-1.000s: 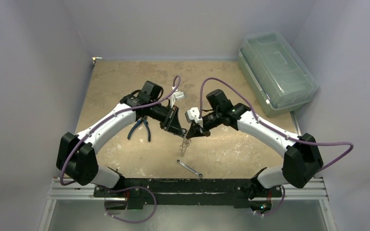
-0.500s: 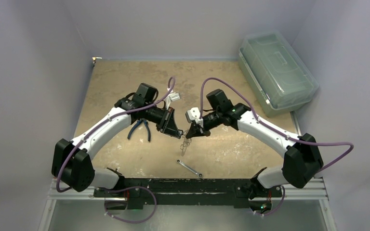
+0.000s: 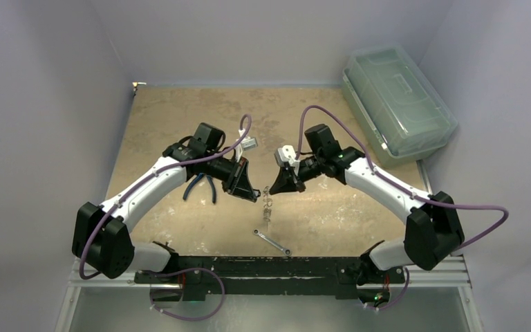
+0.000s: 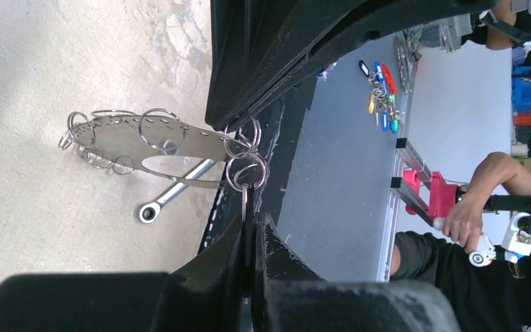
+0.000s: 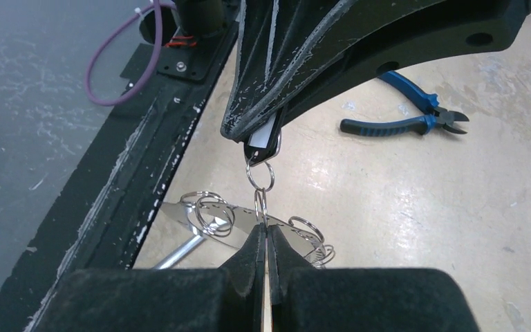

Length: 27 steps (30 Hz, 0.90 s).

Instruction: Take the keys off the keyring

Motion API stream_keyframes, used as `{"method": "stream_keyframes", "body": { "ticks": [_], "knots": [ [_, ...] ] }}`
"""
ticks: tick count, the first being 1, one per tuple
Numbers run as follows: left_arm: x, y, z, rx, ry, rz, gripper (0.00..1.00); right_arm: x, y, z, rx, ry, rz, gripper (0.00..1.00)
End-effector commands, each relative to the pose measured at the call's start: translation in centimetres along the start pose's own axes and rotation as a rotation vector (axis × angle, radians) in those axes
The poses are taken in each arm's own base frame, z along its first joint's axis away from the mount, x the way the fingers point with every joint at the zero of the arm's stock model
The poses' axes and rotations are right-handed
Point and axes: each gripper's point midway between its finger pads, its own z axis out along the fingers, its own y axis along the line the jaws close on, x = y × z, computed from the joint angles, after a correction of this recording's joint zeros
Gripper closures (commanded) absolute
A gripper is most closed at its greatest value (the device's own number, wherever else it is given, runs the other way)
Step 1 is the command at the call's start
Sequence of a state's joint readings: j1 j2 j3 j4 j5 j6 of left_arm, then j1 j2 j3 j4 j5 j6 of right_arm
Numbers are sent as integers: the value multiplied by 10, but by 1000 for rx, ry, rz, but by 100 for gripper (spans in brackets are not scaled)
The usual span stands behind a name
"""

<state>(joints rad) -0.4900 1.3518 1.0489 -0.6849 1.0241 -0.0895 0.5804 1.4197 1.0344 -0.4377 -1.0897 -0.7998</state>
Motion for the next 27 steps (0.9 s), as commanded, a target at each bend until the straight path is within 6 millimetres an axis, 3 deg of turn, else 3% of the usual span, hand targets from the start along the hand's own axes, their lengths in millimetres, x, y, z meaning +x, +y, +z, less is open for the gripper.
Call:
{"method": "stream_keyframes", "body": {
  "ticks": [1, 7, 13, 21, 27],
  "knots": [
    [1, -9, -7, 28, 5, 49, 100, -8, -3, -5, 7, -66, 0, 100],
    [-30, -28, -13, 64, -47, 91, 100, 7, 0, 1, -9, -78, 5, 100],
    [-31, -34, -13, 89, -61, 84, 100, 8, -6, 4, -1, -91, -2, 95],
    [-32, -37, -14, 90, -69, 90, 100, 1, -8, -1, 5, -62, -40, 66],
    [-32, -38, -15, 90, -71, 92, 100, -15, -2, -8, -13, -60, -24, 52]
  ]
}}
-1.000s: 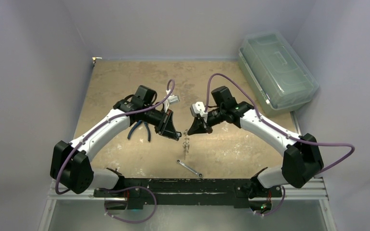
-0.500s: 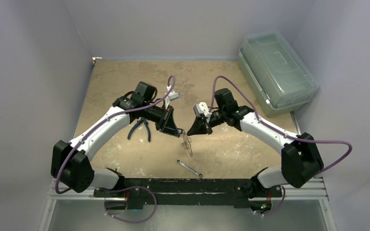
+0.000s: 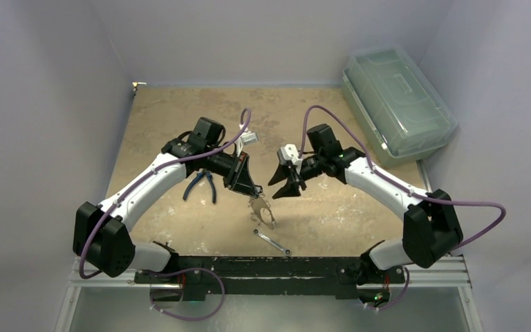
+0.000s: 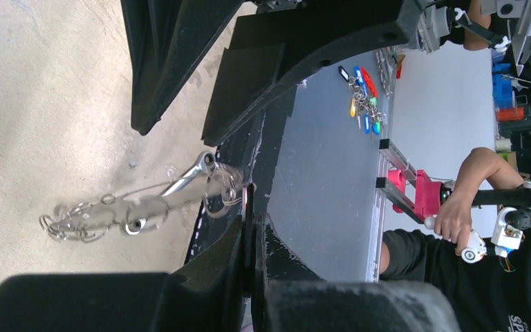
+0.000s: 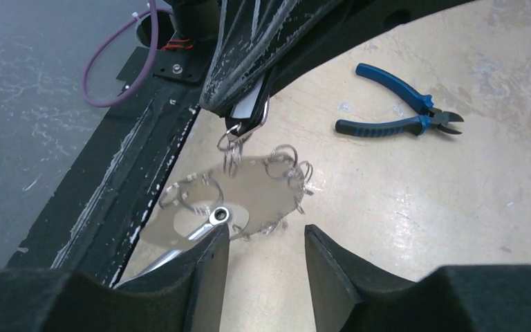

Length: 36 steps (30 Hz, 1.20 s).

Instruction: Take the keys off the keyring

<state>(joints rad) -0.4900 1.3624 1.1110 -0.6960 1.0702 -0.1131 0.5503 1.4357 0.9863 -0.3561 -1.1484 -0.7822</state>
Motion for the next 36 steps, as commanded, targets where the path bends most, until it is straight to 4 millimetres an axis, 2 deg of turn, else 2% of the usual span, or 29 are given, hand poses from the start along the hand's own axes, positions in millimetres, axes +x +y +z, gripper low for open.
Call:
{"method": "stream_keyframes", "body": {
  "ticks": [1, 5, 14, 18, 28, 32, 36],
  "knots": [
    [-17, -21, -9, 41, -53, 83, 100, -27, 2, -7, -9, -18, -25, 51],
    [-18, -20, -9, 38, -59, 79, 100, -37, 6, -1, -11, -18, 21, 51],
    [-19, -19, -8, 35, -64, 73, 100, -44, 11, 6, -31, -38, 74, 52],
    [-19, -18, -8, 34, -64, 70, 100, -51, 10, 5, -35, -47, 71, 56],
    [-18, -16, -6, 35, -67, 56, 100, -52, 5, 8, -15, -53, 85, 60],
    [-18, -15, -6, 33, -67, 54, 100, -52, 3, 8, -5, -49, 86, 69],
    [-17, -16, -6, 34, -68, 51, 100, -50, 1, 8, 8, -44, 92, 85]
  ]
}}
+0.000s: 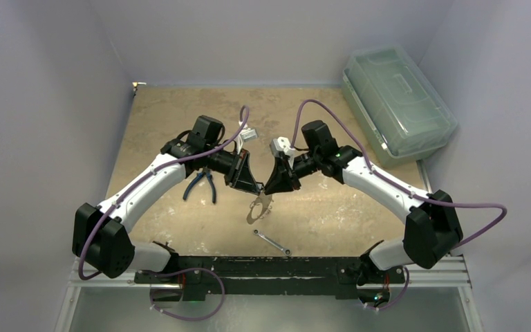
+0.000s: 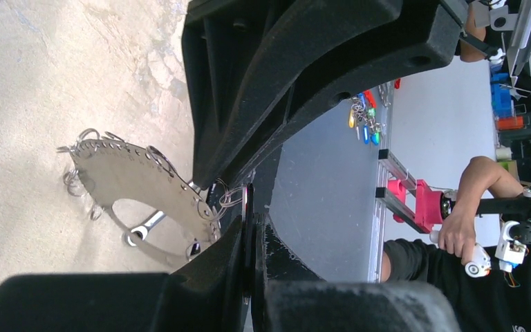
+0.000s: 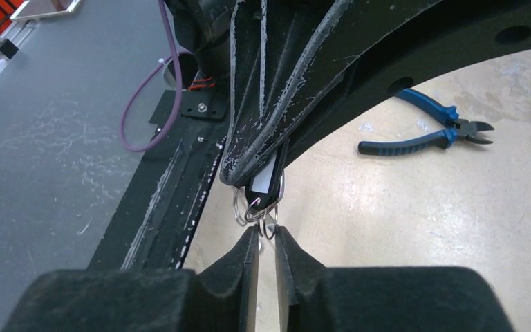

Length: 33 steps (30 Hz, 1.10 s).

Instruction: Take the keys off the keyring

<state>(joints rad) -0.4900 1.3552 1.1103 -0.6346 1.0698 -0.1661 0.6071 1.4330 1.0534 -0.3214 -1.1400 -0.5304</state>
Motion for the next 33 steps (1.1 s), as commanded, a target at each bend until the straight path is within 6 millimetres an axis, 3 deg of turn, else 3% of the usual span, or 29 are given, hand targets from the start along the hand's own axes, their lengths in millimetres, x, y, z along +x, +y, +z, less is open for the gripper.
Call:
{"method": "stream_keyframes", "body": {
  "ticks": [1, 4, 14, 22, 29, 31, 33],
  "knots": [
    [-8, -14, -6, 32, -36, 46, 100, -17, -4, -3, 29, -19, -47, 89],
    [-8, -15, -7, 30, -39, 51, 100, -12, -3, -2, 30, -14, -44, 100],
    [-4, -3, -17, -16, -47, 43, 100, 4, 3, -7, 15, 19, -85, 100],
    [13, 19, -25, -41, -4, 10, 100, 36, 7, -15, 17, 54, -111, 100],
    [9, 10, -14, -18, -27, 11, 100, 35, -11, -11, 60, 48, -128, 100],
    [9, 8, -13, -15, -25, 13, 100, 27, -13, -13, 63, 47, -131, 93],
    [8, 6, -13, -14, -29, 17, 100, 19, -14, -14, 59, 44, -127, 78]
  ]
}}
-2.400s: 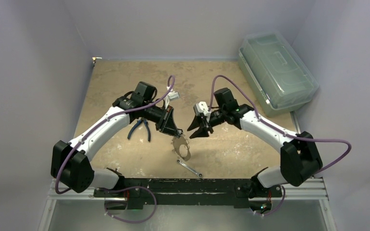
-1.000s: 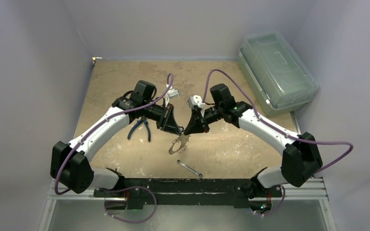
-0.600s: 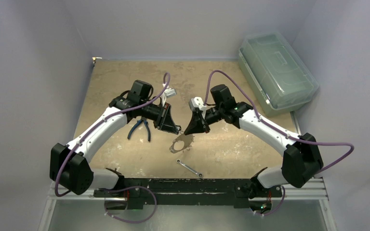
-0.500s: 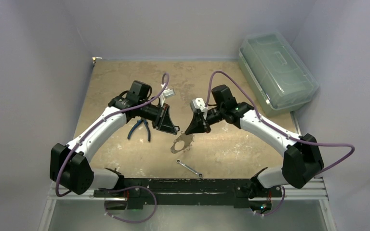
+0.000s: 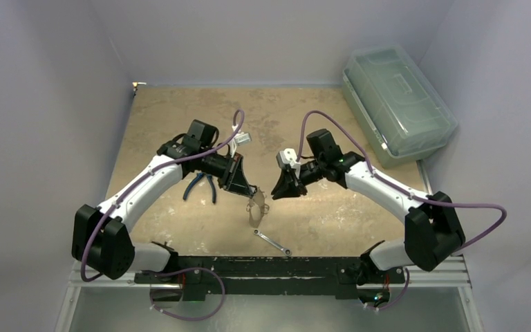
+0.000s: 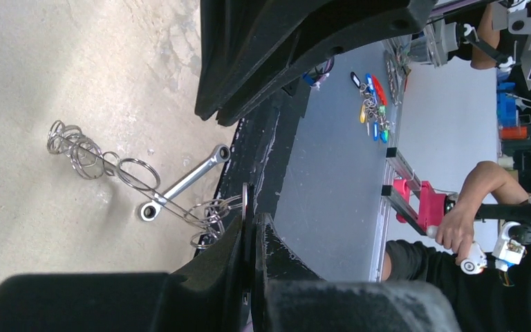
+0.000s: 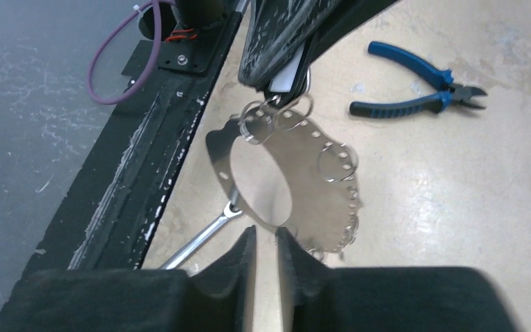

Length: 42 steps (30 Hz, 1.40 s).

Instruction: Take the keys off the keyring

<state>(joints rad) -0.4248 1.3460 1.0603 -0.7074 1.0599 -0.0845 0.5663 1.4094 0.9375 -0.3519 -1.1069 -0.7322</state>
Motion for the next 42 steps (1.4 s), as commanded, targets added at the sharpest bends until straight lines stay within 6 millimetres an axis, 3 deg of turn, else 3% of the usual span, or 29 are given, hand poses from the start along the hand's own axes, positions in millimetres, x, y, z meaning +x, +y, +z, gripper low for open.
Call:
{"method": "stream_keyframes", "body": {
  "ticks": [1, 5, 17, 28, 34, 39, 42],
  "knots": [
    [-9, -17, -2, 39, -36, 63, 100, -30, -13, -6, 23, -19, -48, 72],
    [-11, -19, -2, 48, -41, 60, 100, -47, -12, -7, 14, -51, -7, 59],
    [-21, -28, -5, 62, -75, 51, 100, -62, -7, 7, 5, -98, 126, 45],
    [-23, -29, -5, 62, -84, 47, 100, -65, -15, 18, 58, -107, 195, 49],
    [-24, -31, -6, 65, -88, 48, 100, -56, -12, 24, 58, -93, 205, 50],
    [-23, -32, -6, 68, -90, 47, 100, -50, -13, 26, 71, -81, 197, 59],
    [-23, -33, -7, 69, -92, 50, 100, -46, -13, 26, 75, -75, 187, 72]
  ]
}}
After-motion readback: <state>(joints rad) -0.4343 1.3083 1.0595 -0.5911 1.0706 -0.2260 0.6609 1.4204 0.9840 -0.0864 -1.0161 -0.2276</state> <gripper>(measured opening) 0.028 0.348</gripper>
